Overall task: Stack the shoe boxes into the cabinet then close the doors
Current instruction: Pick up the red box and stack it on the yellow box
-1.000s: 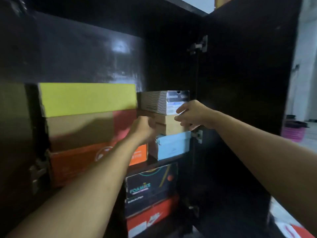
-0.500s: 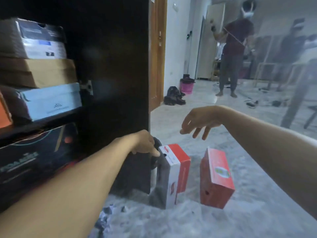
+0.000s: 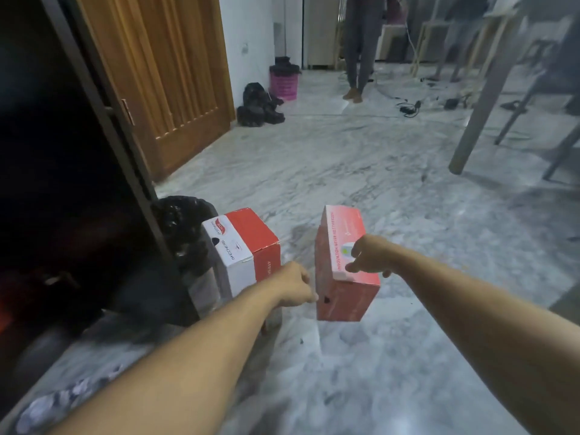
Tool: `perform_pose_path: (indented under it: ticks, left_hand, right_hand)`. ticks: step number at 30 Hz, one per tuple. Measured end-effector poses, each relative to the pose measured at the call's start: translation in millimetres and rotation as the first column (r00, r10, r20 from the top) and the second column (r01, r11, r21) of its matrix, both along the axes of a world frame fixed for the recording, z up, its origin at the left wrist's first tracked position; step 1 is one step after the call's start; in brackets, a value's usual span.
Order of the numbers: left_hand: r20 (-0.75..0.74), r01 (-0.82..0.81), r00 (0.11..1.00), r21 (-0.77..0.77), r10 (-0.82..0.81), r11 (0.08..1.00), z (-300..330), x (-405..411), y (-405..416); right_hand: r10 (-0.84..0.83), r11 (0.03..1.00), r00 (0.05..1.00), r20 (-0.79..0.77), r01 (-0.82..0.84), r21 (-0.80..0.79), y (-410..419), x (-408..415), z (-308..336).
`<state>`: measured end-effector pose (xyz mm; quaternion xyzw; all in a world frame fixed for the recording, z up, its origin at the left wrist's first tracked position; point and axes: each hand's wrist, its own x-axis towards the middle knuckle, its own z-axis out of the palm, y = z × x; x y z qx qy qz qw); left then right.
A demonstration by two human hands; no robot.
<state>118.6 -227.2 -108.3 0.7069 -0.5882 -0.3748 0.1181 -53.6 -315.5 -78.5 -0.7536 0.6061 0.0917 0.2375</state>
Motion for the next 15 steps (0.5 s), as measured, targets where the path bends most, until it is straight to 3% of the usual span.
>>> perform_pose_path:
  ticks: [3, 7, 12, 15]
  left_hand:
    - [-0.009, -0.039, 0.999, 0.029, 0.039, 0.999, -37.3, -7.5, -19.9]
    - [-0.023, -0.1, 0.995, 0.049, 0.102, 0.994, -81.0, -12.8, -37.2]
    - [-0.05, -0.153, 0.986, 0.094, 0.158, 0.984, -109.3, -15.0, -50.7]
    - [-0.078, -0.16, 0.983, 0.081, 0.166, 0.984, -120.2, -18.4, -62.0]
  right_hand:
    - [-0.035, 0.992, 0.999, 0.03, 0.038, -0.122, -13.7, -0.6, -48.3]
    - [-0.251, 0.962, 0.95, 0.186, 0.266, -0.059, -24.2, 12.4, -101.9]
    - [-0.325, 0.922, 0.914, 0.243, 0.363, -0.132, -27.0, 0.0, -119.1]
    - [-0.345, 0.923, 0.889, 0.301, 0.379, -0.06, -33.9, -28.1, -113.5]
